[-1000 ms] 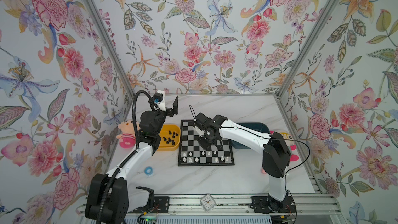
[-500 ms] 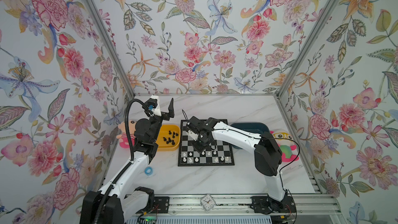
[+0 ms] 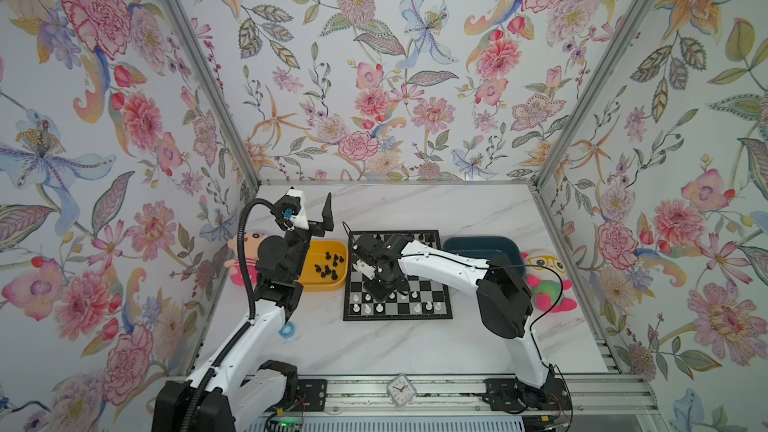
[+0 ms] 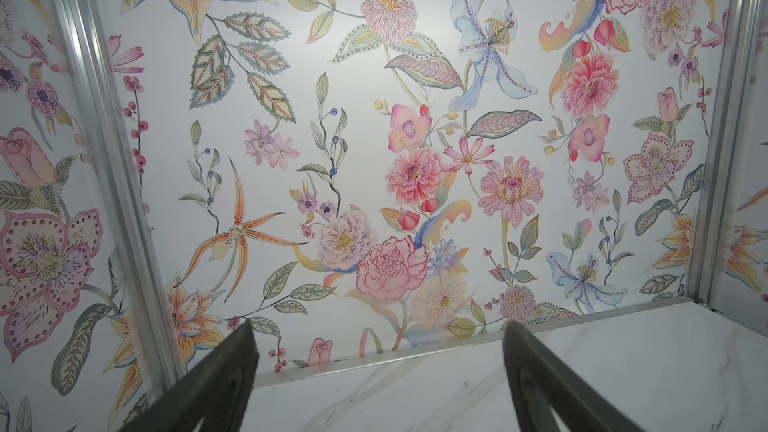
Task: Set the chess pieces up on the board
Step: 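Lower the white pawn onto a square and open the right gripper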
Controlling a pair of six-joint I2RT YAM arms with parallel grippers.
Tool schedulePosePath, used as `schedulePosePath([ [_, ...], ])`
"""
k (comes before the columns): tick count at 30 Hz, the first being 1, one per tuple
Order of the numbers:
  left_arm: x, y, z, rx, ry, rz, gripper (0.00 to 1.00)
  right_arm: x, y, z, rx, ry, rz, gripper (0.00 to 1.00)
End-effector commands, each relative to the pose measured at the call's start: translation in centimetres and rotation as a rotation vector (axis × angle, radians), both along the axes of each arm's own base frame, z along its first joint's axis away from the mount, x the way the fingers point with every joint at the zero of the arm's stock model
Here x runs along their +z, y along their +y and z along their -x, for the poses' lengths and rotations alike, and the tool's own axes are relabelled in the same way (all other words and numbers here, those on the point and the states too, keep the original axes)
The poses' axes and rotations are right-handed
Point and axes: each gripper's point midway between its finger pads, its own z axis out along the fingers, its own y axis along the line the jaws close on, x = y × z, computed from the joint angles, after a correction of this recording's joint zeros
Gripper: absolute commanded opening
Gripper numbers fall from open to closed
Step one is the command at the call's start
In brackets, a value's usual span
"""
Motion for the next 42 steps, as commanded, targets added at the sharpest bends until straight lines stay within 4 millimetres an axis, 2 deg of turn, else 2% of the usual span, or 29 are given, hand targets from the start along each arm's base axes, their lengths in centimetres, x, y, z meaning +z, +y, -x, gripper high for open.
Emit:
schedulePosePath([
  [1,0.1,0.1,0.5,0.012,-0.018,-0.01,0.94,-0.6,0.0,0.0,0.003,-0.001,0.023,0.0],
  [13,0.0,0.1,0.5,0.013,-0.013,-0.012,0.94,-1.5,-0.4,-0.5,-0.023,-0.012,0.045,0.0],
  [38,-0.4,0.1,0.5,0.013,-0.008,-0.014,0.94,-3.3,-1.0,0.0,-0.054,0.013,0.069,0.0],
  [42,-0.3,0.1,0.6,0.014,-0.012,-0.014,0.95,-3.2,-1.1,0.0,-0.055,0.011,0.071,0.08],
])
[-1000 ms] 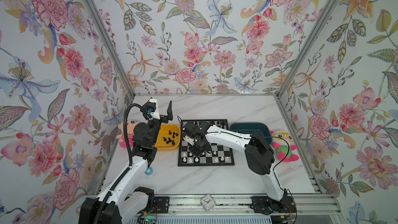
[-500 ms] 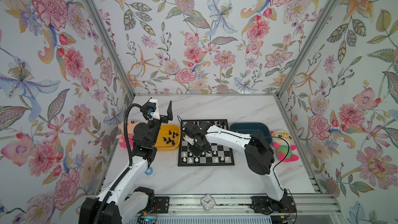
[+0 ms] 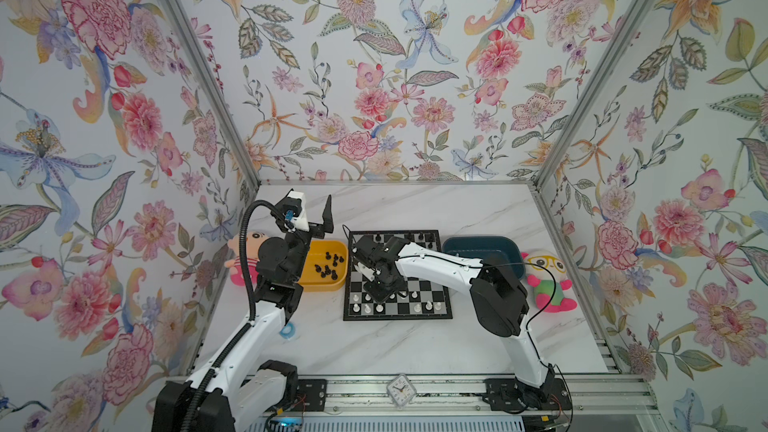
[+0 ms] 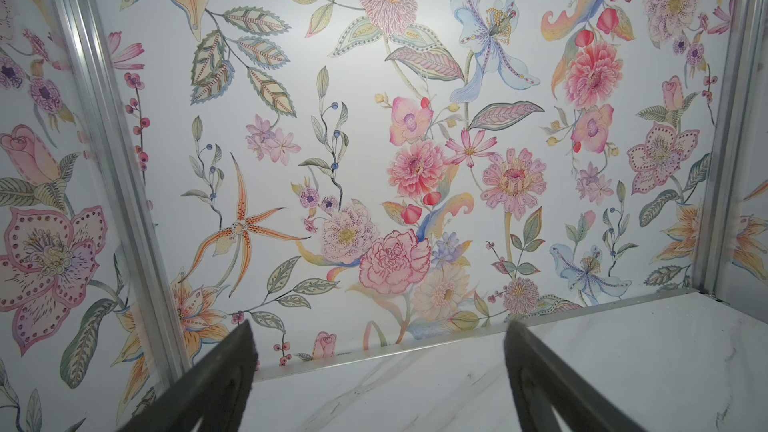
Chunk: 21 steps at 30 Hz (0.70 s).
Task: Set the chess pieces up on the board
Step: 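Lower the white pawn onto a square and open the right gripper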
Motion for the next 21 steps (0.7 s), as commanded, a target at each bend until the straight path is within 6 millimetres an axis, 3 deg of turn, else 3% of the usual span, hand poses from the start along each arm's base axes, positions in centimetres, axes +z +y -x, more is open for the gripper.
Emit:
schedulePosePath([
  [1,0.2,0.0,0.6,0.006,-0.018,0.001,0.95,-1.4,-0.9,0.4,-0.018,0.015,0.042,0.1],
  [11,0.3,-0.1,0.6,-0.001,-0.021,0.005,0.95,-0.4,-0.6,0.3,-0.03,-0.001,0.006,0.21],
  [21,0.5,-0.1,0.8,-0.006,-0.027,0.008,0.95,1.3,-0.4,-0.5,-0.048,-0.043,-0.026,0.24],
])
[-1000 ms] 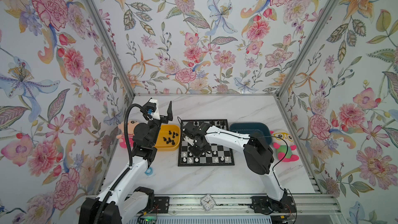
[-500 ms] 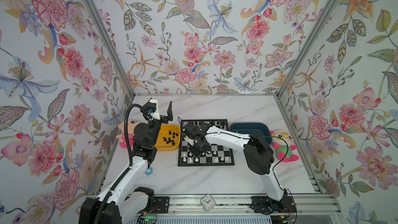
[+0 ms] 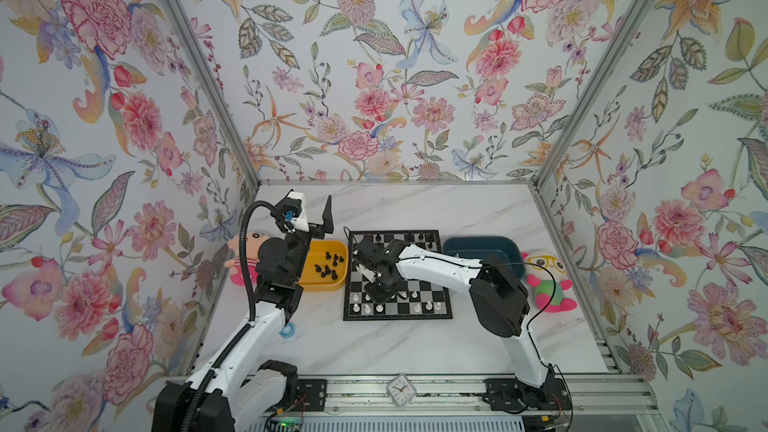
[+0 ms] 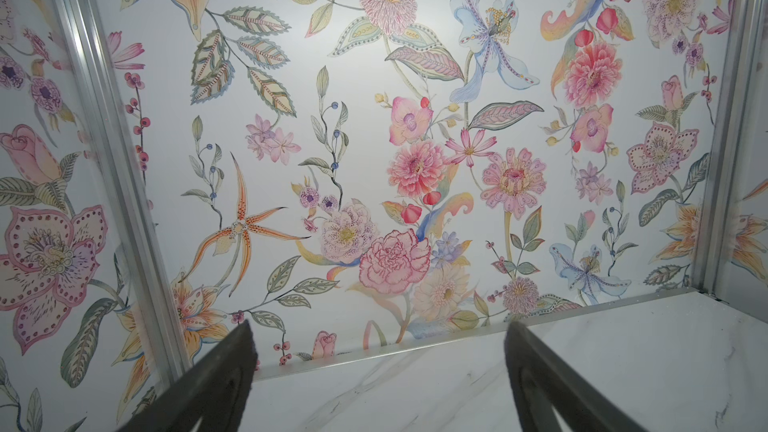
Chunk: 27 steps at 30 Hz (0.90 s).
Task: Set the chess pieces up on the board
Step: 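Lower the white pawn onto a square and open the right gripper, then withdraw the right gripper to the teal tray while lowering the left gripper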
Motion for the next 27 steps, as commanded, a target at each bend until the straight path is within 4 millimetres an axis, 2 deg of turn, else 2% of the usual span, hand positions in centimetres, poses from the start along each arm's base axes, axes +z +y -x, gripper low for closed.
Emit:
schedulePosePath([
  [1,0.5,-0.1,0.7,-0.005,-0.024,0.009,0.95,2.0,-0.2,-0.5,-0.024,-0.039,-0.025,0.24],
  [7,0.5,-0.2,0.7,-0.009,-0.018,0.009,0.95,3.8,0.2,-1.2,-0.027,-0.081,-0.058,0.25],
  [13,0.6,-0.1,0.6,0.0,-0.013,0.021,0.95,6.8,-0.5,-2.6,-0.048,-0.16,-0.093,0.25],
  [16,0.6,0.1,0.3,0.006,-0.012,0.041,0.94,8.9,-0.8,-3.7,-0.062,-0.202,-0.149,0.25],
  [22,0.5,0.5,-0.7,0.041,0.032,0.068,0.93,13.8,-2.2,-7.0,-0.117,-0.308,-0.303,0.25],
  [27,0.6,1.0,-1.7,0.073,0.111,0.119,0.9,19.1,-4.4,-10.0,-0.177,-0.444,-0.516,0.27],
])
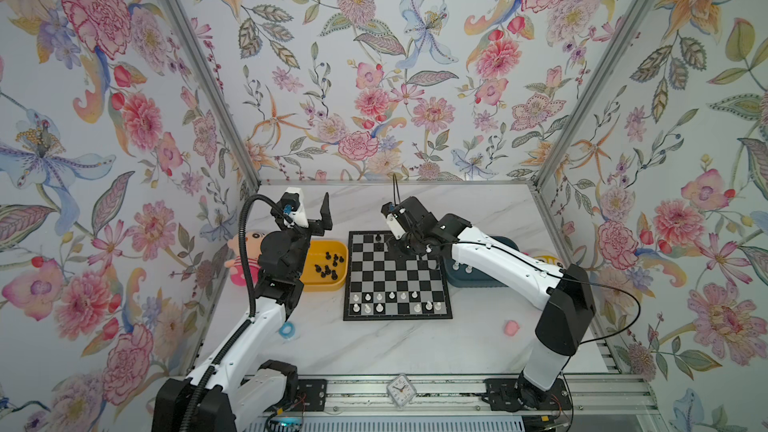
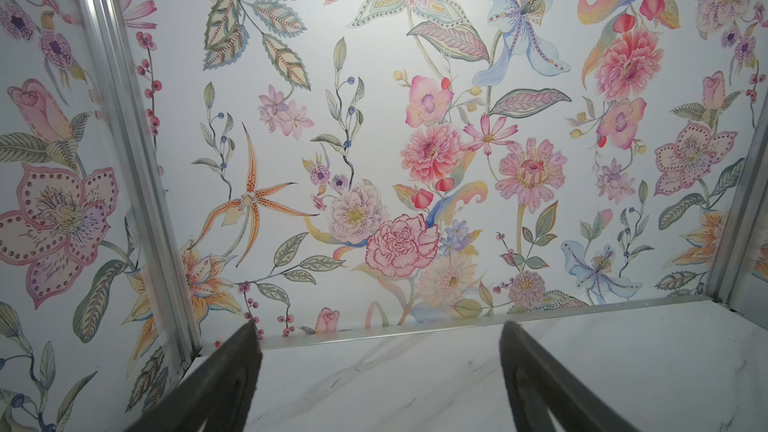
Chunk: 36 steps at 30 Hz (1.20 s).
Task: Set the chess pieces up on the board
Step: 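Withdraw the right gripper to the teal tray while lowering the left gripper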
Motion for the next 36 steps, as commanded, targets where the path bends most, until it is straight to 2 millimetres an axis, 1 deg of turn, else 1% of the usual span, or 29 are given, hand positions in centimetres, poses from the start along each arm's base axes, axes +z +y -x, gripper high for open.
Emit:
schedulePosePath([
  [1,1.1,0.3,-0.5,0.027,0.043,0.07,0.89,4.6,-0.5,-2.2,-0.001,-0.147,-0.169,0.27],
  [4,1.5,0.7,-0.9,0.049,0.085,0.101,0.88,6.8,-2.7,-3.4,-0.019,-0.228,-0.237,0.29],
  [6,1.4,1.3,-1.1,0.09,0.129,0.137,0.86,8.1,-4.4,-4.1,-0.041,-0.26,-0.286,0.29],
  [7,1.4,1.6,-1.2,0.105,0.15,0.153,0.86,8.5,-6.0,-5.1,-0.073,-0.273,-0.307,0.29],
  [9,1.0,1.8,-1.2,0.114,0.189,0.185,0.85,9.6,-8.0,-5.8,-0.097,-0.301,-0.366,0.3],
  [11,0.6,1.8,-0.9,0.114,0.218,0.218,0.85,10.2,-9.7,-6.1,-0.115,-0.328,-0.412,0.31],
  [14,-0.4,1.5,-0.5,0.113,0.276,0.24,0.84,10.5,-12.0,-6.5,-0.148,-0.337,-0.463,0.31],
  [17,-1.0,1.2,-0.3,0.125,0.353,0.218,0.84,10.6,-13.6,-6.7,-0.173,-0.333,-0.493,0.31],
  [20,-1.9,1.1,-0.5,0.147,0.442,0.165,0.84,10.5,-14.2,-7.0,-0.18,-0.32,-0.504,0.31],
  [22,-3.0,1.1,-0.6,0.159,0.514,0.109,0.83,10.2,-14.4,-7.4,-0.186,-0.31,-0.501,0.31],
  [25,-5.4,1.4,-0.7,0.191,0.646,-0.005,0.84,9.2,-14.6,-8.2,-0.211,-0.294,-0.488,0.3],
  [28,-7.9,2.4,-0.5,0.252,0.791,-0.119,0.84,8.1,-14.8,-9.2,-0.256,-0.27,-0.478,0.3],
  [31,-10.3,3.6,-0.2,0.304,0.935,-0.213,0.85,7.6,-15.0,-10.0,-0.31,-0.255,-0.473,0.29],
  [34,-13.3,4.4,-0.5,0.295,1.048,-0.224,0.84,8.0,-15.2,-10.5,-0.344,-0.276,-0.466,0.28],
  [36,-14.8,4.6,-0.8,0.271,1.079,-0.195,0.83,8.6,-15.0,-10.4,-0.351,-0.294,-0.457,0.28],
])
